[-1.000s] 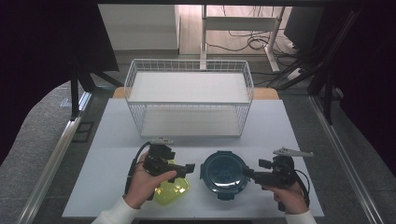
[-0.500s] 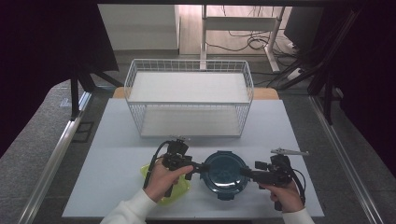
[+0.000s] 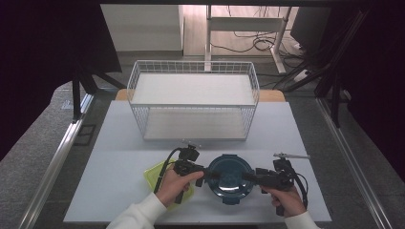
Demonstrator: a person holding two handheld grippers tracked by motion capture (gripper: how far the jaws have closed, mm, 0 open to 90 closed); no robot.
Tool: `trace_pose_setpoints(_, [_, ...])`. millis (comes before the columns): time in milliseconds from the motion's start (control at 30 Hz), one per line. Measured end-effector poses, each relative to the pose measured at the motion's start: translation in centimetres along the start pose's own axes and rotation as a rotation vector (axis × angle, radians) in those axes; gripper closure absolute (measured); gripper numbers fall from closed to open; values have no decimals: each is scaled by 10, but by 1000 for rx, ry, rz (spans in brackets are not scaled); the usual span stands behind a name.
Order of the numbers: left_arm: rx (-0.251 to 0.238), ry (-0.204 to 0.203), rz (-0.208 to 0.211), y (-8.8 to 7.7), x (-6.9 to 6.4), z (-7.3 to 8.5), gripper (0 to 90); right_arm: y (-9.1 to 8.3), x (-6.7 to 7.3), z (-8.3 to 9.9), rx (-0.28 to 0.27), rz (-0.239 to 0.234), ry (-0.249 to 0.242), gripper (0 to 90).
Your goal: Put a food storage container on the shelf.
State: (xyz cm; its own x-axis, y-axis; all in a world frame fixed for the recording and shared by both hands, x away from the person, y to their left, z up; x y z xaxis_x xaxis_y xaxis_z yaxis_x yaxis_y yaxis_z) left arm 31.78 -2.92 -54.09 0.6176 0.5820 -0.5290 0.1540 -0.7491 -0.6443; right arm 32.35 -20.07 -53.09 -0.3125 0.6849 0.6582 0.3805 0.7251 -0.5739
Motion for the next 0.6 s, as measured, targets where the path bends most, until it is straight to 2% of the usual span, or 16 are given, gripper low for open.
trace_pose_setpoints(100, [15, 8, -5, 3, 1, 1, 113, 3, -1, 1, 4, -7, 10, 107])
trace_pose_setpoints(400, [40, -28, 16, 9, 5, 5, 86, 4, -3, 2, 8, -22, 39, 107])
trace_pose_setpoints(600, [48, -45, 29, 13, 8, 8, 82, 7, -6, 5, 19, -28, 78, 106])
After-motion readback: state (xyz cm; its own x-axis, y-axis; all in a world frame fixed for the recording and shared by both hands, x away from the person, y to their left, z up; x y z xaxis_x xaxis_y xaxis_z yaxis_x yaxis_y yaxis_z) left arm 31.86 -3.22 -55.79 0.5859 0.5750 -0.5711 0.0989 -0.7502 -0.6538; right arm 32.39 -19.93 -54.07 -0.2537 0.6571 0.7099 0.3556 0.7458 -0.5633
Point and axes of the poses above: each handheld gripper's, and its own axes: y roughly forward along the jaws, z roughly out of its underside, x roughly to its left, the point moved 9 cm from there along y, roughly forward along the jaws, and after that the axes turned 10 degrees about y, right-handed, at the moved point
